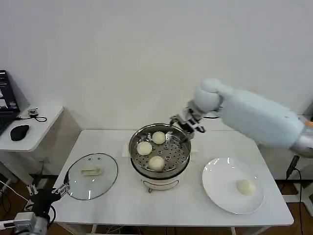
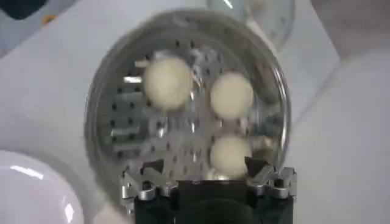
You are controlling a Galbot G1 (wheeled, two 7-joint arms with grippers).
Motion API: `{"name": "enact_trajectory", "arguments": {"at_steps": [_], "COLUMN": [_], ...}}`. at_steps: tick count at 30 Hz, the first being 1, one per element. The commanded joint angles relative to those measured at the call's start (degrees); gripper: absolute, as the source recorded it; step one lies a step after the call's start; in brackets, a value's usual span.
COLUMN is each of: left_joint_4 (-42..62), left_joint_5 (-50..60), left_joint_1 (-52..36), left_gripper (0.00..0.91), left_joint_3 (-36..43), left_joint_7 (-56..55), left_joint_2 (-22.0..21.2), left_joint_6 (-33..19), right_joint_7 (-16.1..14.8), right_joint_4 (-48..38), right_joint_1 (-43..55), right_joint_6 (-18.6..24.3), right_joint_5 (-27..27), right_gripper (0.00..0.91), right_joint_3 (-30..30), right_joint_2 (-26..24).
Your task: Take steamed baozi put them in steamer then cover it.
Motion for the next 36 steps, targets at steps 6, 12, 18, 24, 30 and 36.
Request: {"name": "enact_trajectory", "arguments": {"at_steps": [6, 12, 18, 24, 30, 36], "left_joint_4": [1.60, 2.87, 2.87, 2.72, 2.69, 2.84], "left_joint_5": [-1.04, -0.90, -0.28, 0.08, 0.60, 0.74], "left_joint_1": [-0.76, -1.36, -1.12, -1.17, -1.13, -1.17], "left_gripper": [0.907, 0.907, 0.907, 0.907, 0.907, 0.907], "left_joint_3": [0.36, 1.26, 2.32, 2.77, 2.99, 2.93], "left_joint_7": [0.14, 0.05, 0.04, 0.02, 0.04, 0.00], "left_joint_2": [2.88, 2.82, 1.98, 1.80, 1.72, 1.62], "left_joint_6": [-0.36, -0.40, -0.50, -0.45, -0.38, -0.32], "right_joint_7": [1.78, 2.36, 3.34, 4.13, 4.35, 4.75], "right_joint_4": [12.85, 12.01, 9.40, 8.29, 5.58, 1.61], "right_joint_1": [-11.26, -19.91, -26.81, -35.31, -39.22, -42.27], "right_joint_6": [-4.65, -3.10, -2.84, -2.85, -2.83, -2.41], "right_joint_5": [-0.81, -3.40, -4.54, -4.90, -5.57, -5.41], "right_gripper": [0.907, 0.907, 0.907, 0.907, 0.907, 0.907], "right_joint_3": [6.50, 8.26, 9.97, 15.45, 19.12, 22.30], "right_joint_2": [-34.73, -39.01, -38.31, -36.57, -33.24, -29.08]}}
